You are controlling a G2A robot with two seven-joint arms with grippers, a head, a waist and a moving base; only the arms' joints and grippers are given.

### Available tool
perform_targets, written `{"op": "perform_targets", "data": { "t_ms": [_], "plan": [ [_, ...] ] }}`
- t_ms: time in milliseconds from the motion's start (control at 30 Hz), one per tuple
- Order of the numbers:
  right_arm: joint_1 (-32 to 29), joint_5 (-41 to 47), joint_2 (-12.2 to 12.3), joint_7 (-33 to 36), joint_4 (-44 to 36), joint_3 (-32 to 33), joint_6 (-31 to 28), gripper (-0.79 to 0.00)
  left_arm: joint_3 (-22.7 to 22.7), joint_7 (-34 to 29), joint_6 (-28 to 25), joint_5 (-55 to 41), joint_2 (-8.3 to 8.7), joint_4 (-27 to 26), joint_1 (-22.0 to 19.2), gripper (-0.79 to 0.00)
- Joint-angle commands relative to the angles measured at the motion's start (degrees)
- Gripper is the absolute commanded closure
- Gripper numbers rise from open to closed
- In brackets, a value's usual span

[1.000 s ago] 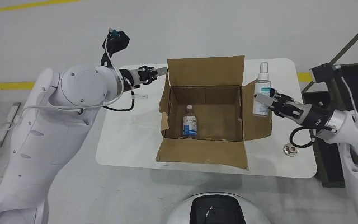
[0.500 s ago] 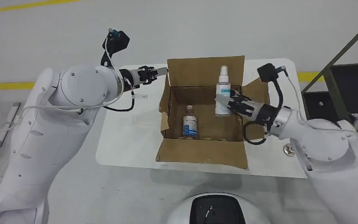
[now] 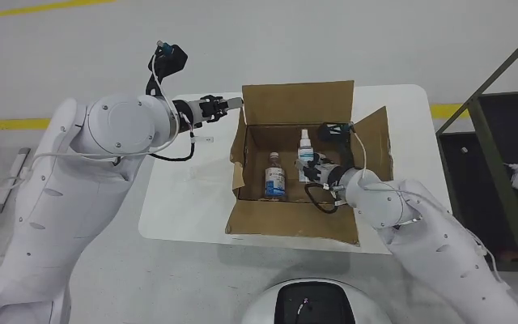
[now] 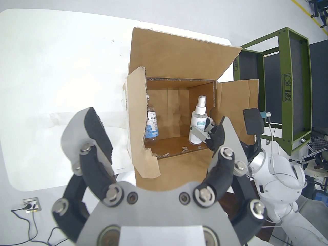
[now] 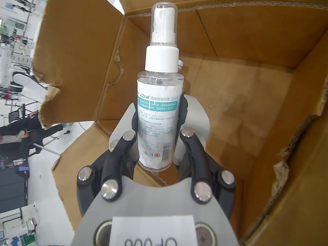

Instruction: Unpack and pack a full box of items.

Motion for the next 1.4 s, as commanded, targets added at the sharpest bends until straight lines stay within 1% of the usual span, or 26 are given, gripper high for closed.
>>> {"op": "perform_targets", "data": {
  "t_ms": [0,133,233,300,433,633,767,967,1367],
  "plan": [
    [0.0,0.2,0.0,0.0,0.0,0.1,-0.1,0.0,0.0,0.0,0.0,0.0,0.0,0.0,0.0,-0.785],
    [0.0,0.2,0.0,0.0,0.0,0.1,-0.1,0.0,0.0,0.0,0.0,0.0,0.0,0.0,0.0,-0.785],
    [-0.6,0.5,0.1,-0.4,-0.5,0.4,-2.3,0.0,0.0,0.0,0.0,0.0,0.0,0.0,0.0,-0.785],
    [-0.2,-0.7,0.1,0.2,0.2,0.3,-2.2,0.0,0.0,0.0,0.0,0.0,0.0,0.0,0.0,-0.785],
    [2.4,-2.1,-0.8,2.2,4.4,-3.2,2.8,0.0,0.0,0.0,0.0,0.0,0.0,0.0,0.0,-0.785],
    [9.3,-4.4,-3.0,6.1,10.7,-10.3,10.7,0.0,0.0,0.0,0.0,0.0,0.0,0.0,0.0,-0.785],
    [13.4,-6.6,-4.1,8.4,15.1,-13.6,13.5,0.0,0.0,0.0,0.0,0.0,0.0,0.0,0.0,-0.785],
    [17.5,-7.4,-5.7,9.6,21.0,-15.8,14.2,0.0,0.0,0.0,0.0,0.0,0.0,0.0,0.0,-0.785],
    [21.3,-4.5,-8.6,9.1,30.6,-18.7,11.9,0.0,0.0,0.0,0.0,0.0,0.0,0.0,0.0,-0.785]
  ]
}}
